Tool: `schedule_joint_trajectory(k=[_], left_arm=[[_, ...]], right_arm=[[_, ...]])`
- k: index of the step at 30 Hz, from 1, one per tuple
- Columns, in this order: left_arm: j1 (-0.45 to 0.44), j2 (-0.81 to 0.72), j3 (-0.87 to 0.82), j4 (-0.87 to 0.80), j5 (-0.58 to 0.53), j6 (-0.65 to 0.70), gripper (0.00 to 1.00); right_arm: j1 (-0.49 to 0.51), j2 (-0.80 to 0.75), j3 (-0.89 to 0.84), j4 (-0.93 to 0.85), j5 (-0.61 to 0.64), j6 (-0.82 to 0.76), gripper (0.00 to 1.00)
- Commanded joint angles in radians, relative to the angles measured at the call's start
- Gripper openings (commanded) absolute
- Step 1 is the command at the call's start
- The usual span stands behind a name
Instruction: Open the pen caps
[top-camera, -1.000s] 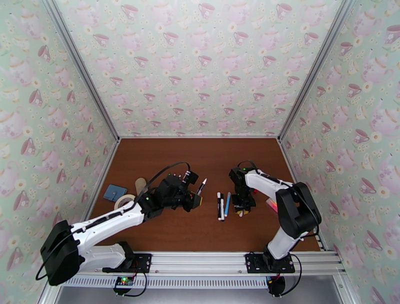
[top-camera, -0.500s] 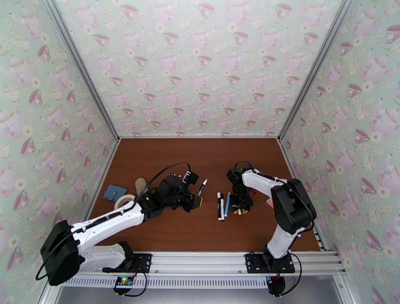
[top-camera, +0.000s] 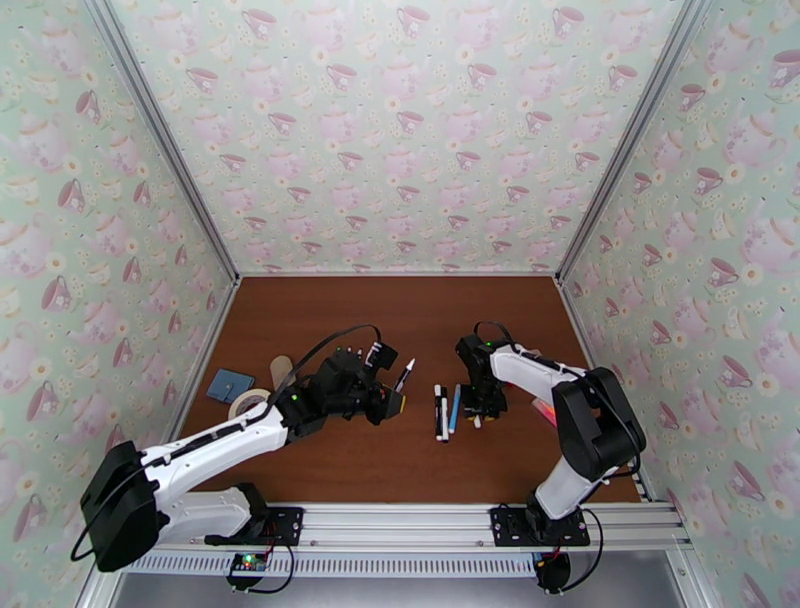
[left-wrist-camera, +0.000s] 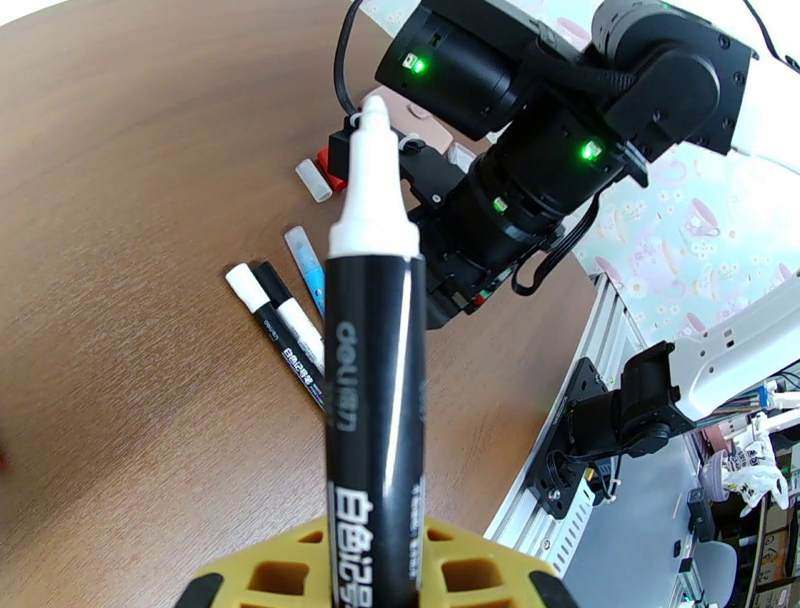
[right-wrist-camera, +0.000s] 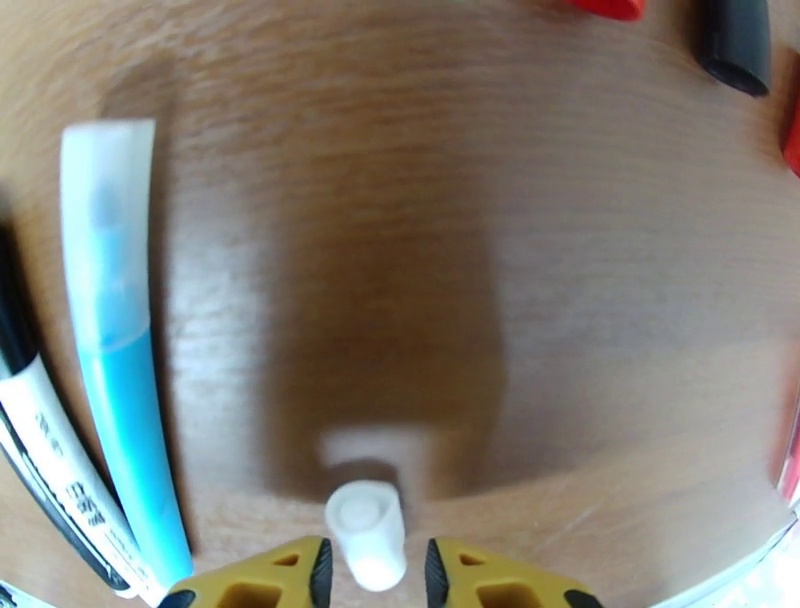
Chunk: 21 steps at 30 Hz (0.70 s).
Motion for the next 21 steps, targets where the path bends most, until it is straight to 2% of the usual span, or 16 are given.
schedule_joint_trajectory(k=[1, 9, 21], left_arm=[[0.002, -0.028, 0.012, 0.015, -0.009, -0.017, 0.03], [0.000, -0.032, 0.002, 0.016, -0.018, -0.036, 0.03], [0.000, -0.037, 0.000, 0.028, -0.031, -0.063, 0.03]], right_arm=[[0.004, -0.022, -0.036, 0.076, 0.030, 0.031, 0.29], [0.004, -0.057, -0.065, 0.138, 0.086, 0.054, 0.17], [-0.005, -0.020, 0.038, 0.156, 0.158, 0.053, 0.19]])
